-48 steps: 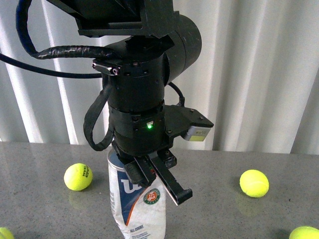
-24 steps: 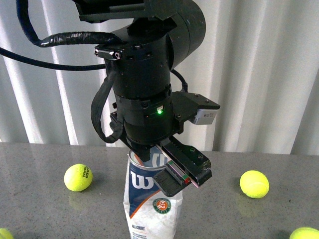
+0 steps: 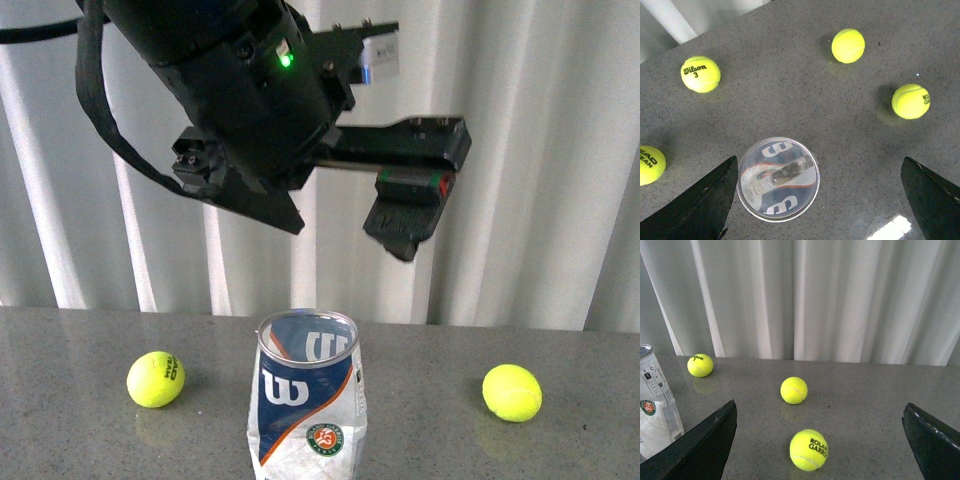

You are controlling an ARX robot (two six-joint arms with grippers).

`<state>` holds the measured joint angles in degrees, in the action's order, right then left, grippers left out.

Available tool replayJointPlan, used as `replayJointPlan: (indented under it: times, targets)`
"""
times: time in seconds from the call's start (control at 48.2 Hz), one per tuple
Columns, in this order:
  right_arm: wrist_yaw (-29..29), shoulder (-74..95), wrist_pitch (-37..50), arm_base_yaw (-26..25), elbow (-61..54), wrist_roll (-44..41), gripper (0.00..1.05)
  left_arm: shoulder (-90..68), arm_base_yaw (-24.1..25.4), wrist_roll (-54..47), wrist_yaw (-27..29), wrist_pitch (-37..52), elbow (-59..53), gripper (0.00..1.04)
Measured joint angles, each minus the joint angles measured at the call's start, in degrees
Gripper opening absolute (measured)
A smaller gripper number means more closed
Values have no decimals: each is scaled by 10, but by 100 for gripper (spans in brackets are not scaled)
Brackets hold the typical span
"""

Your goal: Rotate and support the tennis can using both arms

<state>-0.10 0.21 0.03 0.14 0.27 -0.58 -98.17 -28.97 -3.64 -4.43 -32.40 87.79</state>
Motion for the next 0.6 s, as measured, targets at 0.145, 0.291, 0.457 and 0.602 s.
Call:
replayJointPlan:
  times: [0.145, 0.291, 0.457, 0.602]
  targets:
    - [0, 0, 0, 0, 0, 0, 98, 6, 1, 29, 0, 2, -3, 98]
    - [0, 0, 0, 0, 0, 0, 98, 51, -2, 35, 194, 259, -143, 83]
    - [2, 0, 0, 0, 0, 0, 98, 194, 58, 36, 269, 682, -438, 48]
    - [0, 0, 0, 0, 0, 0, 98, 258, 101, 37, 236, 730, -551, 24]
